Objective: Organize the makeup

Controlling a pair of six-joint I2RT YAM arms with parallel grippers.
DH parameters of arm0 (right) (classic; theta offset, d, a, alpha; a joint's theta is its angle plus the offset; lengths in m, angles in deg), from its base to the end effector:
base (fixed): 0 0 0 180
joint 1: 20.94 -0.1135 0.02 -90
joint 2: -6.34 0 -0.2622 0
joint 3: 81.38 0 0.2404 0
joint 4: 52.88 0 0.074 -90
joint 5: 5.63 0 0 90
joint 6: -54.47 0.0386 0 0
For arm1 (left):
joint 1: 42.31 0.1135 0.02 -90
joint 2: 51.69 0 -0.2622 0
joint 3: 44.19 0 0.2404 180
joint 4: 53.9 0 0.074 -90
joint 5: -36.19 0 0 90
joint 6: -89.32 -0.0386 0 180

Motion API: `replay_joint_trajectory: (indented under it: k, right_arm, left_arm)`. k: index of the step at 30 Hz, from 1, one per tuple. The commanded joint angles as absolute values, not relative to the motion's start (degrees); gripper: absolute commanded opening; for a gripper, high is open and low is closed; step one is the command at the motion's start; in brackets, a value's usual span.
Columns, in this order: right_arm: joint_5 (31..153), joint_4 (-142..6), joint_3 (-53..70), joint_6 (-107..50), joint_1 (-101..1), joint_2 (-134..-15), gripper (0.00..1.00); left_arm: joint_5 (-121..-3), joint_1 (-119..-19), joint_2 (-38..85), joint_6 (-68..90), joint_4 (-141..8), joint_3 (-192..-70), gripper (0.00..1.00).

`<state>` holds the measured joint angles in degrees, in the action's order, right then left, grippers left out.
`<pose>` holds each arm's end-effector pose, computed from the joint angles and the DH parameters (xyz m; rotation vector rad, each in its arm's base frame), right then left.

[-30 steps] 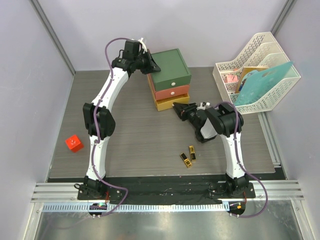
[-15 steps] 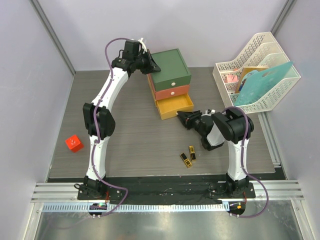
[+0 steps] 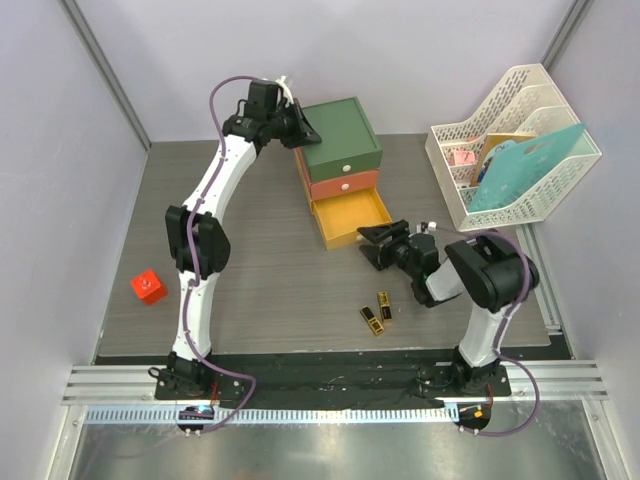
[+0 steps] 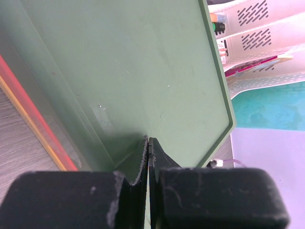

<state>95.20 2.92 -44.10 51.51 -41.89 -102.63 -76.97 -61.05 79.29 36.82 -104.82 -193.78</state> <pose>0.2667 0.1099 0.1026 1.0277 1.8578 1.4115 0.4803 -0.1790 0.3296 -0.1157 2.2513 -0.9863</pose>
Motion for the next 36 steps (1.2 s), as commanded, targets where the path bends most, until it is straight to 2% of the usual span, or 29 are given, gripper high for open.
replay_joint_trajectory:
  k: [1, 4, 8, 10, 11, 14, 22, 29, 34, 36]
  right_arm:
    - [97.29, -14.30, -39.09, 41.04, -42.29, -89.94, 0.75]
    - [97.73, -33.45, -32.16, 29.80, -42.29, -81.41, 0.79]
    - [95.02, -68.80, -18.79, 10.91, -43.61, -76.28, 0.80]
    - [91.50, -77.76, -13.00, 1.41, -44.93, -75.75, 0.80]
    - [90.19, -84.67, -11.83, -0.62, -45.28, -75.23, 0.80]
    - [86.67, -93.40, -10.94, -6.17, -46.51, -73.82, 0.81]
    - [77.80, -105.99, -14.54, -8.99, -52.92, -70.30, 0.83]
    - [76.90, -108.03, -16.39, -7.85, -58.20, -71.44, 0.84]
    - [77.26, -106.54, -19.63, -6.53, -58.91, -72.76, 0.80]
    - [76.82, -105.75, -20.78, -6.09, -59.08, -73.20, 0.75]
  left_arm:
    - [-72.53, -60.15, 83.32, 33.95, -118.54, -189.43, 0.00]
    - [-72.53, -60.15, 83.23, 34.04, -118.19, -189.08, 0.00]
    - [-72.62, -60.06, 83.23, 34.04, -117.83, -188.81, 0.00]
    - [-72.71, -60.06, 83.23, 34.13, -117.75, -188.81, 0.00]
    - [-72.71, -60.06, 83.31, 34.21, -117.66, -188.73, 0.00]
    - [-72.97, -60.06, 83.40, 34.39, -117.48, -188.11, 0.00]
    - [-72.97, -60.06, 83.05, 34.04, -117.66, -187.06, 0.00]
    - [-73.50, -59.89, 83.66, 34.04, -117.75, -186.79, 0.00]
    - [-73.50, -59.89, 83.23, 33.78, -117.57, -185.91, 0.00]
    - [-73.41, -59.71, 83.14, 33.69, -117.40, -185.48, 0.00]
